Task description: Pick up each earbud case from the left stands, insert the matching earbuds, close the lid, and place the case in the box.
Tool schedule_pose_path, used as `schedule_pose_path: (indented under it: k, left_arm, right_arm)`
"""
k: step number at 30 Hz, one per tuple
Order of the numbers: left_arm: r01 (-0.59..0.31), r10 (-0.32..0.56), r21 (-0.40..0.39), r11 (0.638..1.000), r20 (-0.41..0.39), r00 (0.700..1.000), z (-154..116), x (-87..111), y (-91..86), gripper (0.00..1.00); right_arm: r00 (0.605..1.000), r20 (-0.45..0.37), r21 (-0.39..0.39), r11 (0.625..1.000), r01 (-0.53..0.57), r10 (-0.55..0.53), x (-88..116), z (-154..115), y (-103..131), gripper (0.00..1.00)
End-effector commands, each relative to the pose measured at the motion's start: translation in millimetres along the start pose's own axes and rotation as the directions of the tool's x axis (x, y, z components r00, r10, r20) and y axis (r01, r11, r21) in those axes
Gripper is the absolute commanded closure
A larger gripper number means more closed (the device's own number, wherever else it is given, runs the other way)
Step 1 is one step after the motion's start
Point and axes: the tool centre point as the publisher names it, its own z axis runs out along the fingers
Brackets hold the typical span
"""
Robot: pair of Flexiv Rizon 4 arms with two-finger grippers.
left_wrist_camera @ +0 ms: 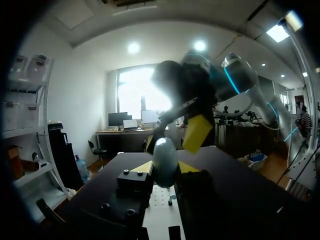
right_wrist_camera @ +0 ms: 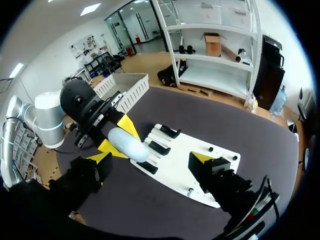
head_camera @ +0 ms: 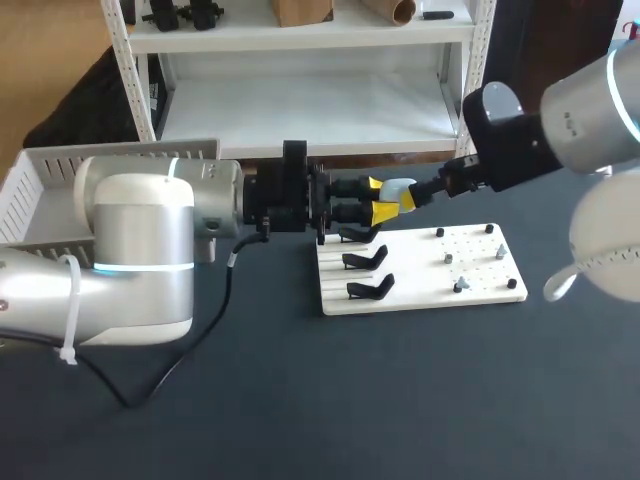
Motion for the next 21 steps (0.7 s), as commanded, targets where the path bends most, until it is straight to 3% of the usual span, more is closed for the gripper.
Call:
schedule_pose_path:
  k: [1, 21]
  left_arm:
    - [-0.002, 0.002, -0.002, 1.000, 0.005, 1.000, -0.1, 0.9, -0.1, 1.00]
    - [-0.002, 0.002, -0.002, 1.000, 0.005, 1.000, -0.1, 0.9, -0.1, 1.00]
  right_arm:
    - [1.000, -0.007, -0.001, 1.000, -0.005, 0.005, -1.8, 4.4, -1.5, 0.00]
    - [1.000, -0.011, 0.010, 1.000, -0.020, 0.021, -5.4, 8.3, -8.9, 0.00]
